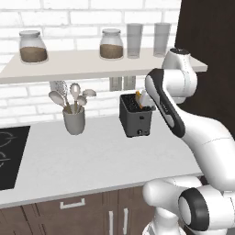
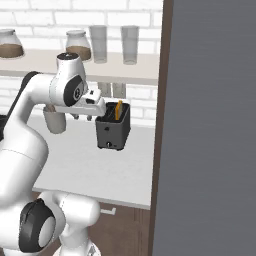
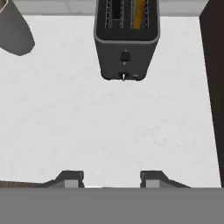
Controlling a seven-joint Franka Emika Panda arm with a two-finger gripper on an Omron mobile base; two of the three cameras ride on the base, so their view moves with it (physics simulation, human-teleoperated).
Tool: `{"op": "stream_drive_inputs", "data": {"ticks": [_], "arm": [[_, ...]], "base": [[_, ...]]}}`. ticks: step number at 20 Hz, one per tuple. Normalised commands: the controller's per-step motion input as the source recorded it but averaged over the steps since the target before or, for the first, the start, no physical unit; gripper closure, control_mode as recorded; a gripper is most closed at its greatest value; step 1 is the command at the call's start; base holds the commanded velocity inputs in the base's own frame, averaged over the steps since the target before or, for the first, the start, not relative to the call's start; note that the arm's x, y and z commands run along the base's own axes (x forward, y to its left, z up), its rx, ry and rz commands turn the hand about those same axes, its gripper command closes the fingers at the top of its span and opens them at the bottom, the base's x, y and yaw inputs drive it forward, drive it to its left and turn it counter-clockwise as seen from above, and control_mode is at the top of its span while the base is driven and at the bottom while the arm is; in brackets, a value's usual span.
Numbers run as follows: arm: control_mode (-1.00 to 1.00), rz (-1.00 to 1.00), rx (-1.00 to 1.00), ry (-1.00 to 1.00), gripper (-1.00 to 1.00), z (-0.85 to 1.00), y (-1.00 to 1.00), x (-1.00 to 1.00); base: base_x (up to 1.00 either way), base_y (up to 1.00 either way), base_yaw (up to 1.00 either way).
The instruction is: Start the toaster. Once the lever pops up, take the bread to the plate on the dining counter.
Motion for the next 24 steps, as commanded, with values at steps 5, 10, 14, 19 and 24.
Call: {"op": "stream_drive_inputs", "data": {"ticks": [5,10,14,19,24], "arm": [[-1.00,0.00,0.00,-0.13,1.00,-0.06,0.00,-0.01],[-1.00,0.00,0.00,-0.22,1.00,-0.19,0.00,0.00],[-1.00,0.00,0.00,-0.24,1.00,-0.15,0.00,0.00],[-1.00,0.00,0.02,-0.01,1.00,-0.16,-0.09,0.13],[-1.00,-0.01,0.00,0.00,1.00,-0.40,-0.06,0.14]], "base": [[0.00,0.00,0.00],[0.00,0.00,0.00],[0.00,0.00,0.00],[0.00,0.00,0.00],[0.00,0.00,0.00]]}}
